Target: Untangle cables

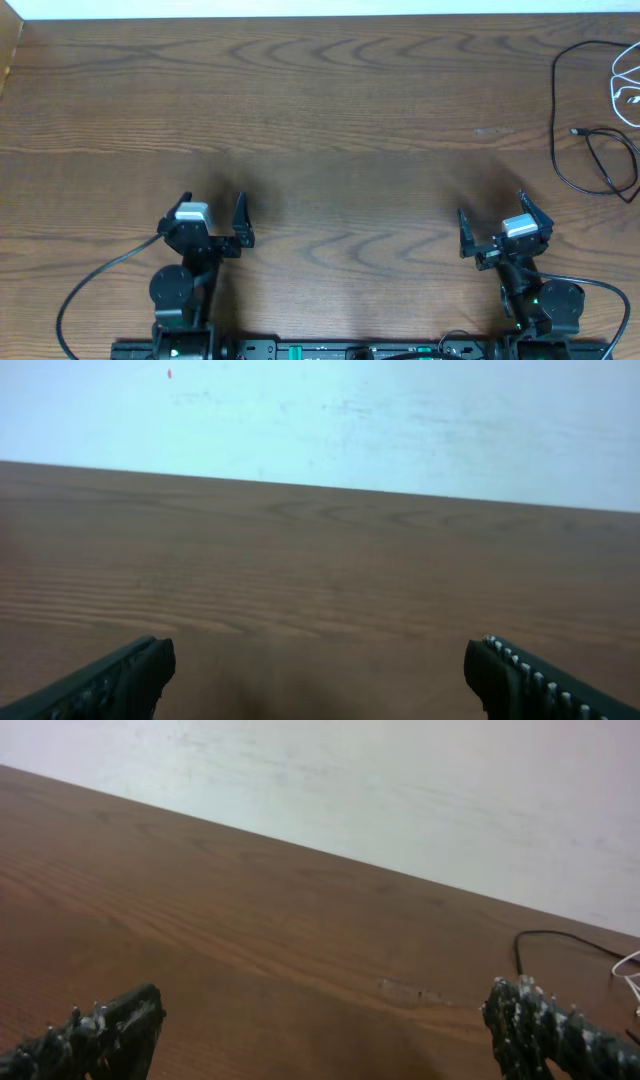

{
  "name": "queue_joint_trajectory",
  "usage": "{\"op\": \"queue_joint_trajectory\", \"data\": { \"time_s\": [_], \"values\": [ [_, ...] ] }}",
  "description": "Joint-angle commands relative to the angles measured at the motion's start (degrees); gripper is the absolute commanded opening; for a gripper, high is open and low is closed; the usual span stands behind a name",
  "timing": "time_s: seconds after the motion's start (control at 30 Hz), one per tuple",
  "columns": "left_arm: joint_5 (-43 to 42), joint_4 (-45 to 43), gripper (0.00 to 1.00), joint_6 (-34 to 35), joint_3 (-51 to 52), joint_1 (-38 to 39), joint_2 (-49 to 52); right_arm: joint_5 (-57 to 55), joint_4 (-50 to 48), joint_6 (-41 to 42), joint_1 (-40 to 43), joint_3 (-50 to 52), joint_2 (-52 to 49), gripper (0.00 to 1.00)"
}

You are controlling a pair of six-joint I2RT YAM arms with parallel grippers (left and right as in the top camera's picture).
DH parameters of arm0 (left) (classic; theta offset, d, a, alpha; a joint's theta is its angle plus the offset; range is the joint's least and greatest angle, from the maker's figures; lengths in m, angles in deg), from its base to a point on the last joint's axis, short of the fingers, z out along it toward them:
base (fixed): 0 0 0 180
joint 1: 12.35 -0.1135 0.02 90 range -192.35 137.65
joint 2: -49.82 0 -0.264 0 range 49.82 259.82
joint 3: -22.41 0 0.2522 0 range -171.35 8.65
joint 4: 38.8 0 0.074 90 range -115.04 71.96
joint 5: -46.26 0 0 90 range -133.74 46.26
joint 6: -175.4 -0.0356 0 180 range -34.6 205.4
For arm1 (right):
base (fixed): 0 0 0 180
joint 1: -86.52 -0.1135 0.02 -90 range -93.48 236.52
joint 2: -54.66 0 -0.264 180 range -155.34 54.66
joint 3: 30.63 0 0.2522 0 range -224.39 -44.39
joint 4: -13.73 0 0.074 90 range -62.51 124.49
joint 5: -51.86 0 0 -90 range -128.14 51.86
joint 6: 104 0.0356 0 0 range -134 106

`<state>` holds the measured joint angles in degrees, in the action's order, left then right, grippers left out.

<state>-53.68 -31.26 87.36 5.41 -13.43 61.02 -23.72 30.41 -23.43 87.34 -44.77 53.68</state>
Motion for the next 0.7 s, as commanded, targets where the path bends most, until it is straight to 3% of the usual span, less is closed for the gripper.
{"op": "queue_joint_trajectory", "data": {
  "time_s": [0.0, 0.33, 0.67],
  "values": [
    [0.6, -0.1, 0.98, -2.9, 2.1, -0.2, -4.6, -0.4, 0.3, 0.8, -0.5, 0.1, 0.3, 0.99],
    [0.6, 9.4, 0.98, -4.9, 3.0, -0.2, -11.2, -0.4, 0.3, 0.8, -0.5, 0.1, 0.3, 0.99],
    [0.6, 9.6, 0.98, -4.5, 3.0, -0.2, -11.1, -0.4, 0.3, 0.8, -0.5, 0.1, 0.3, 0.99]
  ]
}}
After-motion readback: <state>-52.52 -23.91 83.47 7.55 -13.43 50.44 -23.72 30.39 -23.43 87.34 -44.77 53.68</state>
